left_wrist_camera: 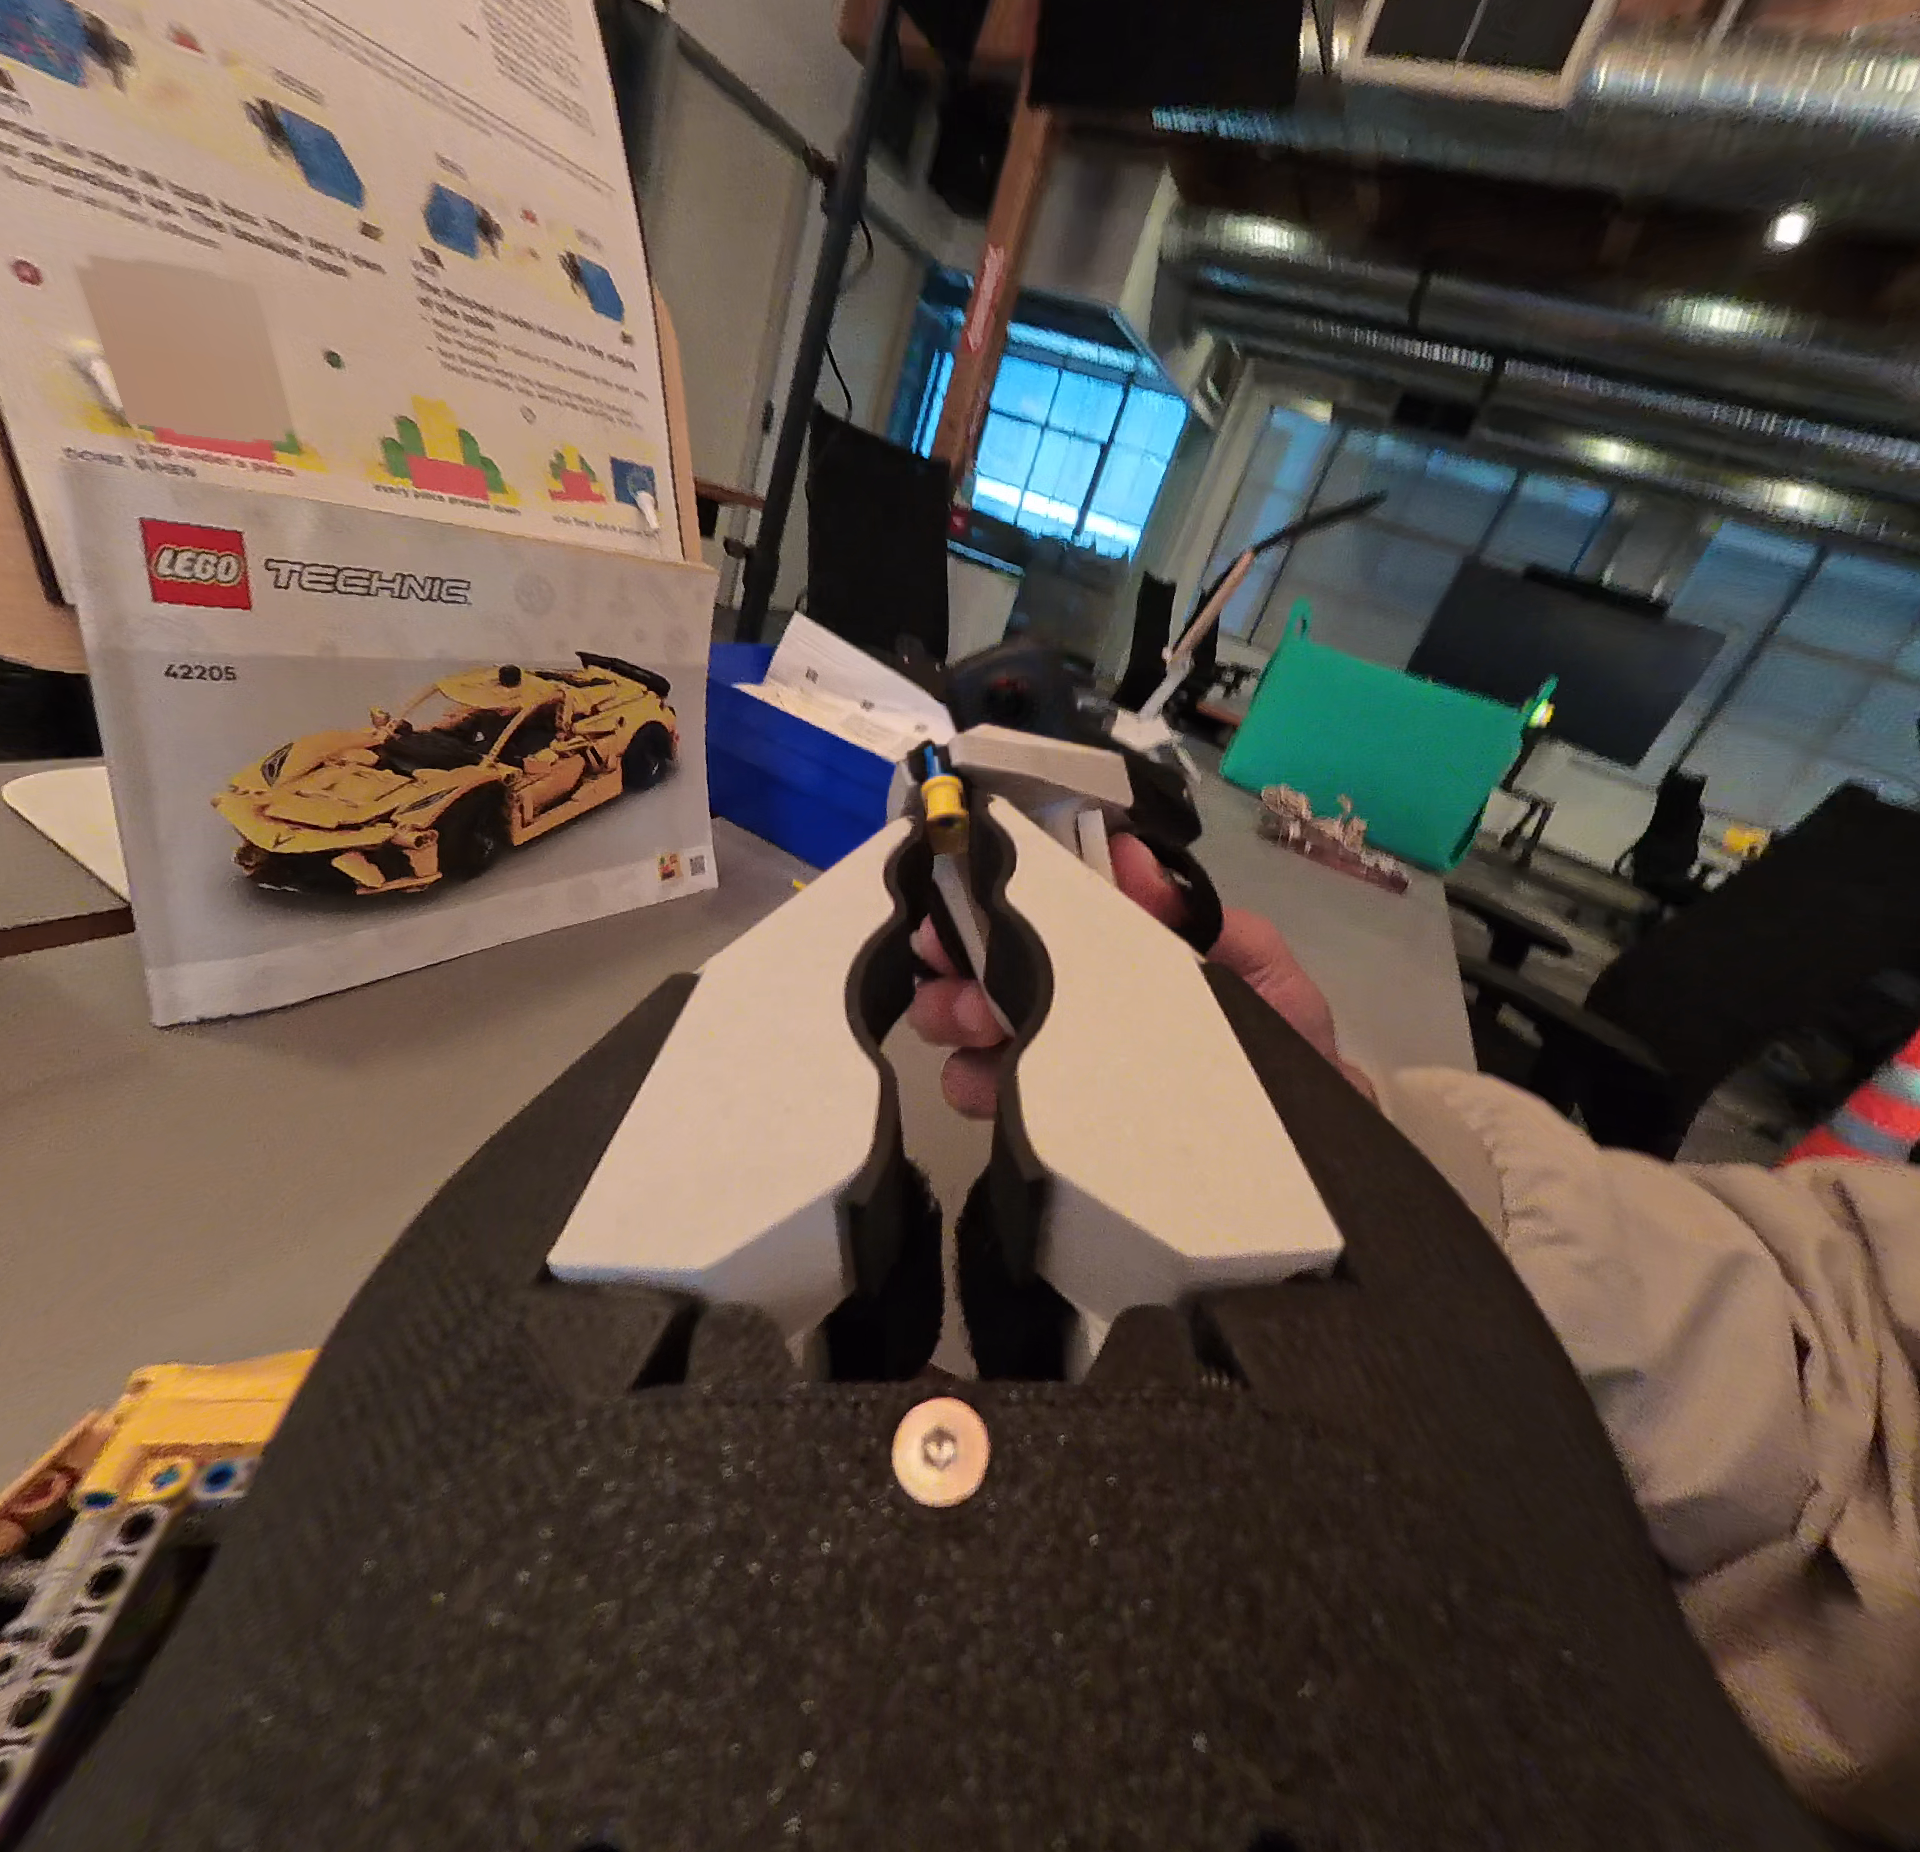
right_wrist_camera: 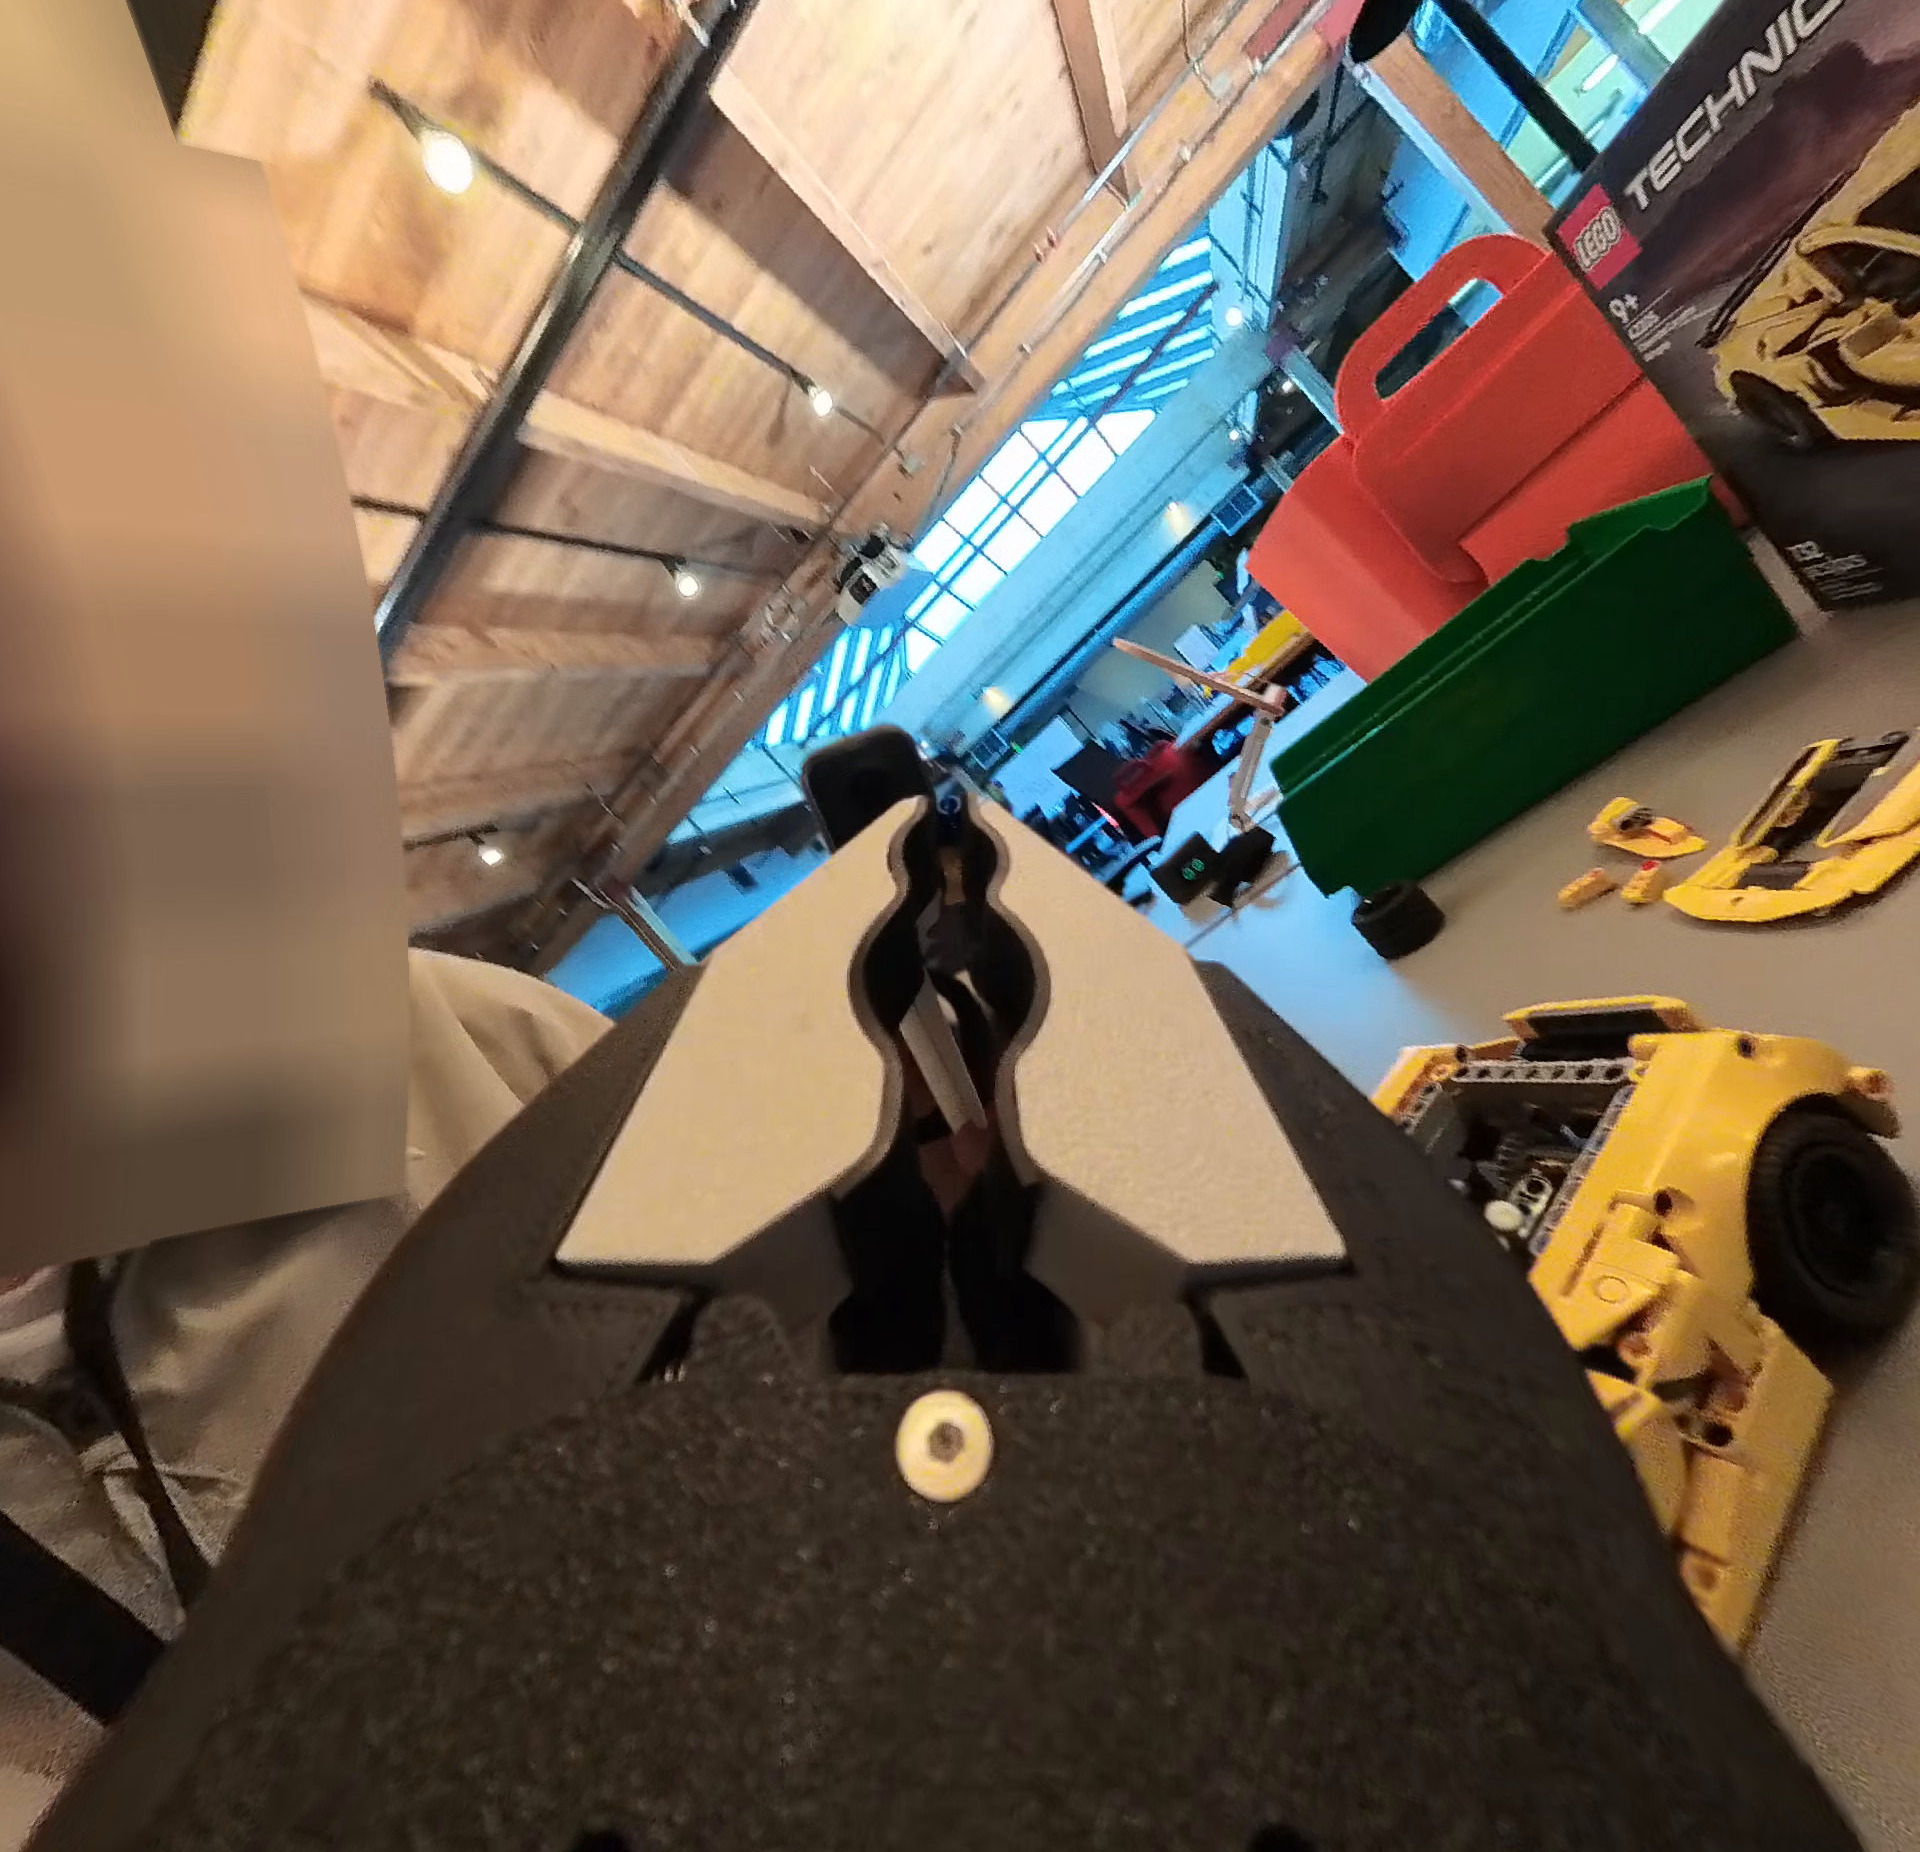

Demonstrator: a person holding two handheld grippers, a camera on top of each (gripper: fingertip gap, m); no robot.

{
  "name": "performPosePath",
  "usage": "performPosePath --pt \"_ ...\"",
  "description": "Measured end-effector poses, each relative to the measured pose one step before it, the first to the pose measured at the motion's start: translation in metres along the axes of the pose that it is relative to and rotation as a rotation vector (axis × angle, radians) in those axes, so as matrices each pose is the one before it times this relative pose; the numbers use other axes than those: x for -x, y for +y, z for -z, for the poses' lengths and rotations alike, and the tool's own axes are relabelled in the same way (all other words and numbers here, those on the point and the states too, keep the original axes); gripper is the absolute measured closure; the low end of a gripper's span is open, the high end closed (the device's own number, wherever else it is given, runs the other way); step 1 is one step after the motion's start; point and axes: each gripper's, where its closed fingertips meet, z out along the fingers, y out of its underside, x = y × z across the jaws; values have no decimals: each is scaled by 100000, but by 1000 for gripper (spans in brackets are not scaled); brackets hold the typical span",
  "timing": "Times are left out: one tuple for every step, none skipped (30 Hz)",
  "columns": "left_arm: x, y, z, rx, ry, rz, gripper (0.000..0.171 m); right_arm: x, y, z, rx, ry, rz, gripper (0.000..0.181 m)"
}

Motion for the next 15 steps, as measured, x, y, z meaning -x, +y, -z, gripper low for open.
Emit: performPosePath --pt "66 -241 430 -4526 -251 4009 166 334 -1501 587 -10753 -3932 -3291 179" --pt "505 -1105 920 -6592 -891 4434 166 185 -4422 2572 -24314 -5168 -10649 179" --pt "870 -1031 1209 -4801 -1744 4432 166 -3 -3891 2440 -12790 242 -2608 180" --pt "1121 -767 1044 -2814 -2470 4163 165 103 -1996 1456 -3112 8175 13775 180" --pt "920 88 481 532 -888 3188 166 1129 1061 -358 11357 3985 15460 179" --pt "276 677 -179 2990 1018 2141 166 2042 1654 -1100 14996 -1438 12291 179" --pt "-479 1202 -655 5465 3003 440 165 1261 93 -514 6127 2910 13632 180" --pt "-943 1486 -1068 8024 3826 -2744 166 203 -924 379 1517 4725 6603 179" --pt "-951 1801 -1372 11066 2298 -4894 166 -838 -391 956 7077 6600 -709 179" --pt "-636 1851 -1500 13192 61 -4933 166 -1700 584 1563 12759 10132 -731 179" --pt "-400 1316 -1528 11224 -944 -3822 165 -3348 1362 2317 14464 19347 3643 179" --pt "-416 856 -1616 9337 89 -2129 165 -4478 2424 2459 16631 23016 5245 178" --pt "-370 941 -1791 11393 1330 -1108 165 -3808 3348 1678 18335 15370 1283 178" --pt "204 541 -1888 10252 -1307 -1263 165 -3146 2806 982 11870 10889 -1552 178" --pt "382 -26 -1925 6985 -1782 -1918 165 -2635 2086 524 5463 8461 -1892 178"
